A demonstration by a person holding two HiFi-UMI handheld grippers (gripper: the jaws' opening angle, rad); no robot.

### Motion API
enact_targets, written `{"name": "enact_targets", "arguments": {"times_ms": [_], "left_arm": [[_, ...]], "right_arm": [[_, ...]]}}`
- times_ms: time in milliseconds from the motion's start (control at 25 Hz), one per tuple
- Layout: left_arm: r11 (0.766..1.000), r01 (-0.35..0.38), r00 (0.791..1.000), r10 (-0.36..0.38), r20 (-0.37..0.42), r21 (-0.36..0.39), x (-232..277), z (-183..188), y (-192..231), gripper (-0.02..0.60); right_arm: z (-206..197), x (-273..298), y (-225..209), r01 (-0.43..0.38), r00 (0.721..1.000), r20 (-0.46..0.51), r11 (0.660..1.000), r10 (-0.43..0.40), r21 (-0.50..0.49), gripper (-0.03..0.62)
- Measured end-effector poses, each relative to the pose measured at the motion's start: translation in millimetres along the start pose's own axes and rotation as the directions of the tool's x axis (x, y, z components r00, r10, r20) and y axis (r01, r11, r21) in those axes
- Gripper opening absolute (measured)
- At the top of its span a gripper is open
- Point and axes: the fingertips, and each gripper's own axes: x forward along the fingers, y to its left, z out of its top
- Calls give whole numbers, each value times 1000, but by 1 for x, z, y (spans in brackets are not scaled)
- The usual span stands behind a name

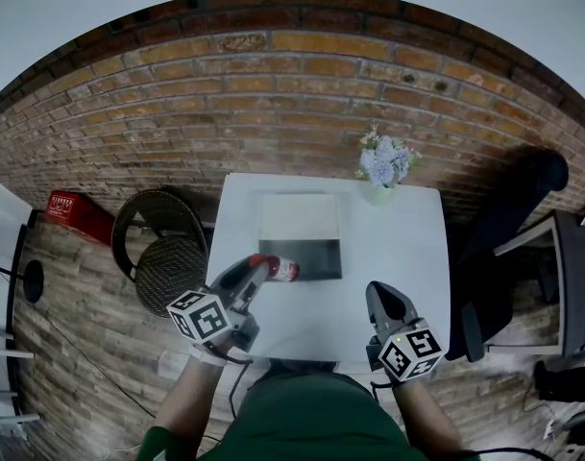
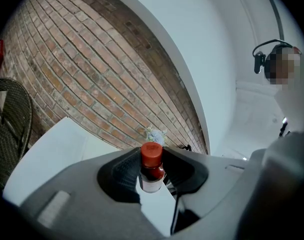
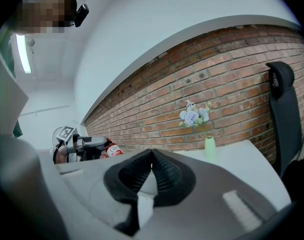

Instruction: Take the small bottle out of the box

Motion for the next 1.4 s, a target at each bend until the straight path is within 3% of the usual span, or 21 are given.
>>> {"name": "enact_targets", "arguments": {"times_ms": [1400], "left_arm": [[999,22,999,-24,-33,-38,4,-10,15,144]], "right_arm": [[-11,-4,6,34,999,-11,999,-34,13,3]]}}
